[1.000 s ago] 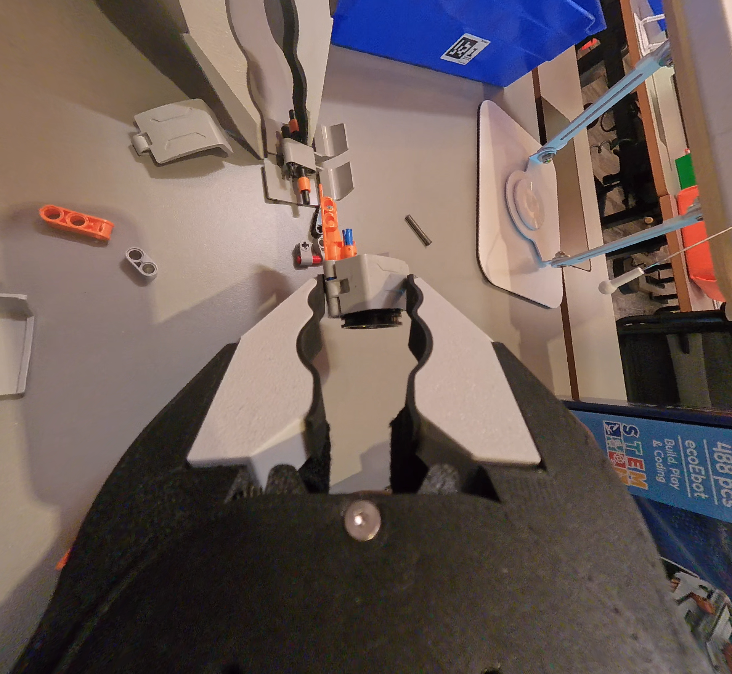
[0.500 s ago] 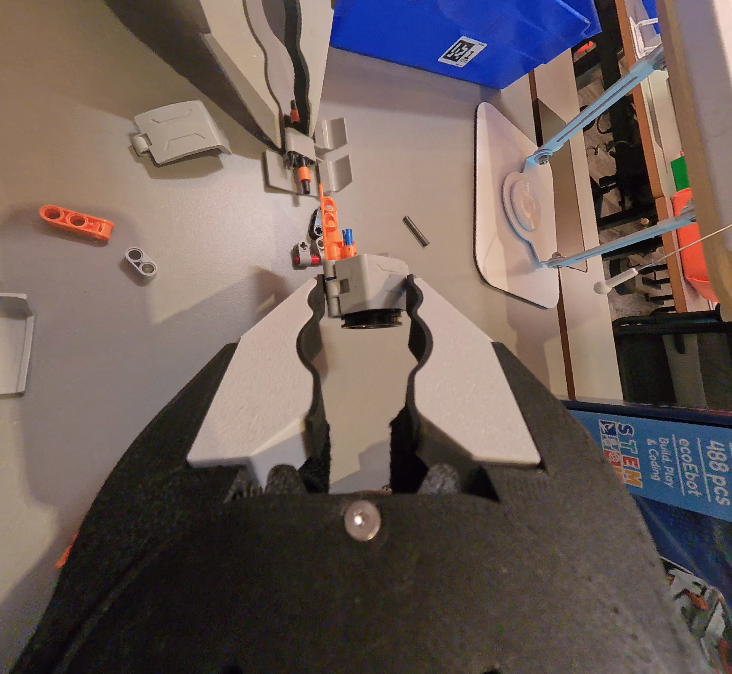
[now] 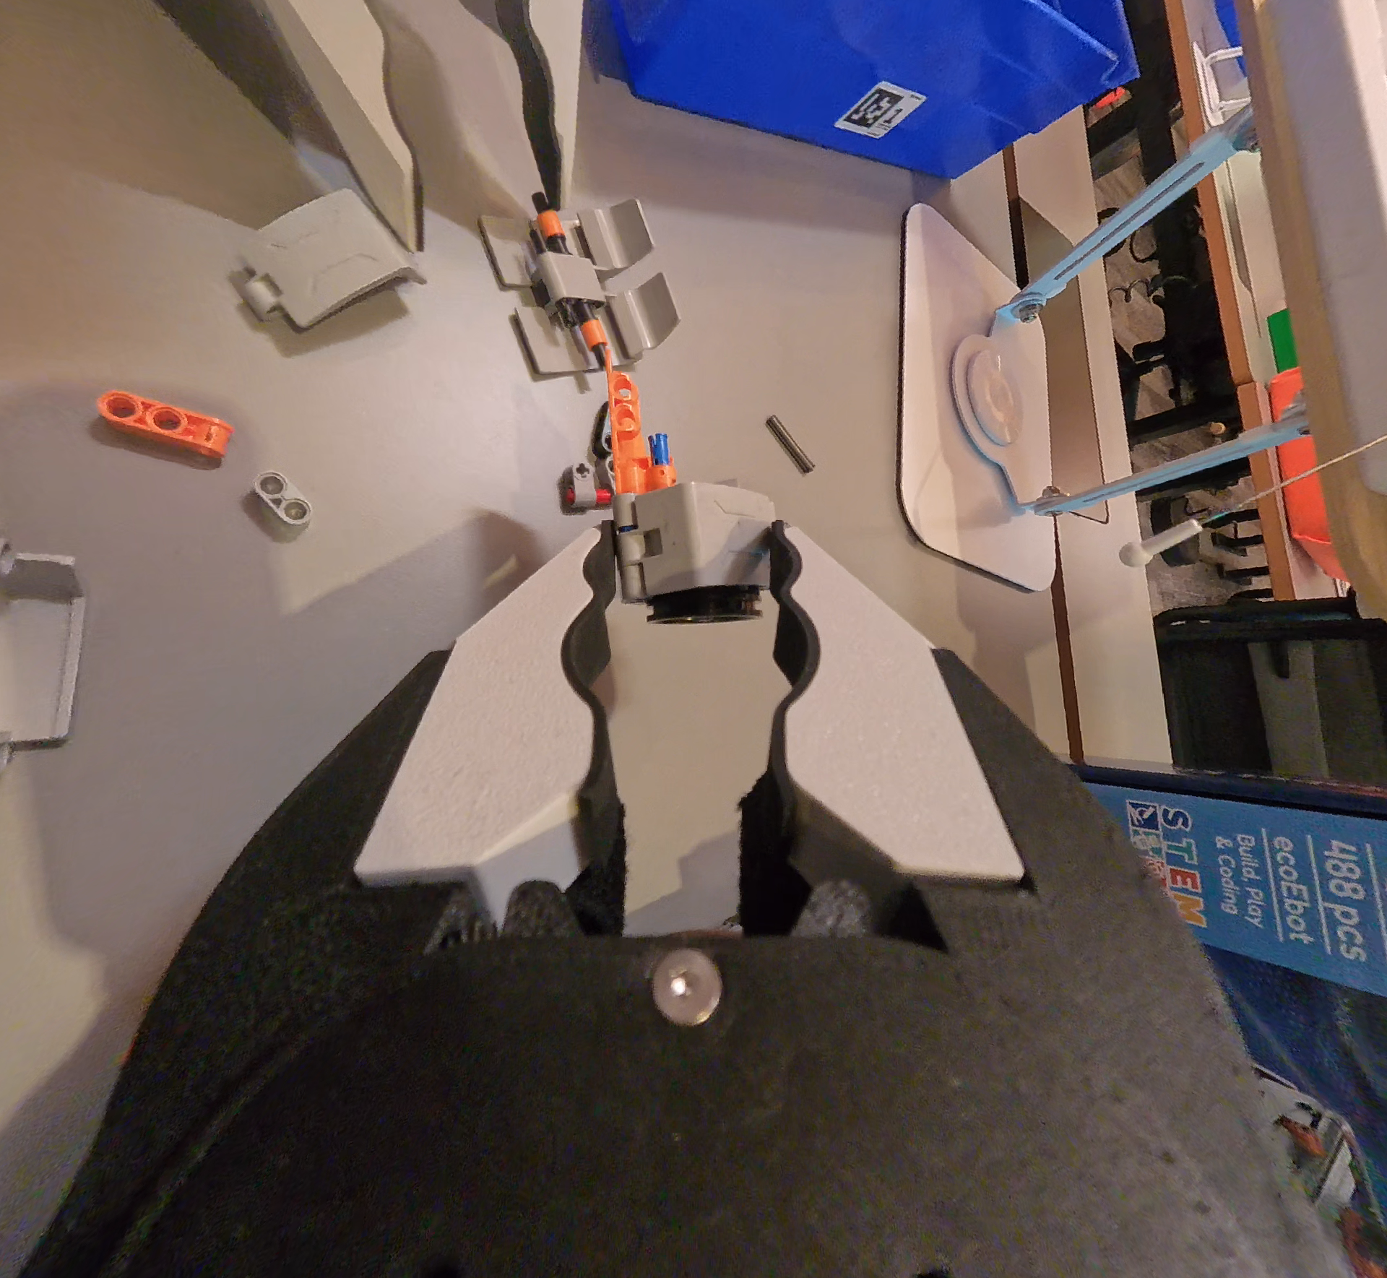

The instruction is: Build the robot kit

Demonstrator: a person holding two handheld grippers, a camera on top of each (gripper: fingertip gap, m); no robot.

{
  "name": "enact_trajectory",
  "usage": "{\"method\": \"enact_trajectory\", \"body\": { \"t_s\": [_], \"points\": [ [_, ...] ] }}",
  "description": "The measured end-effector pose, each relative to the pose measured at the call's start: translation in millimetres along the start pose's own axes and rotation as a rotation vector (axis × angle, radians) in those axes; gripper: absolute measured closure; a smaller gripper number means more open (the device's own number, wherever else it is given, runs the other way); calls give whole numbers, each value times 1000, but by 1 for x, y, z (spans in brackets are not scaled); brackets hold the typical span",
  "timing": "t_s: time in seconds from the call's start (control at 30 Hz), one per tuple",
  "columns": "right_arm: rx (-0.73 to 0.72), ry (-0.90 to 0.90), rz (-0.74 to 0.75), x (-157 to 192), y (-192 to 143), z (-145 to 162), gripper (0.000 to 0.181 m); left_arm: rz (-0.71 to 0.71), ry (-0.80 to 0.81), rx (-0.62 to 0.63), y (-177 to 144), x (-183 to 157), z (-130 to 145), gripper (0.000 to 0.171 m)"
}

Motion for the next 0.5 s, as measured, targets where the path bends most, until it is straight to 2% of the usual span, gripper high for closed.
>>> {"method": "enact_trajectory", "body": {
  "t_s": [0.03,0.13,0.27,0.4,0.5],
  "points": [
    [1,-2,-1,0,0,0,142,12,-9,-4,0,-1,1,121],
    [6,-3,-2,0,0,0,142,66,-23,1,2,-6,1,125],
    [5,-5,-2,1,0,0,142,153,24,-10,6,-17,-4,125],
    [11,12,-21,1,0,2,142,123,80,-48,-3,-17,-9,124],
    [9,47,-61,2,3,4,142,32,84,-64,-11,-2,-7,123]
  ]
}}
Point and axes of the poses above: each gripper's, where its closed fingertips meet, y out along the fingers, z out of its underside, x = y × z across the jaws, the point moved 9 cm from there along -y, back along the fingers, and after that the axes turned 6 degrees about -x, right-handed, at the moved point
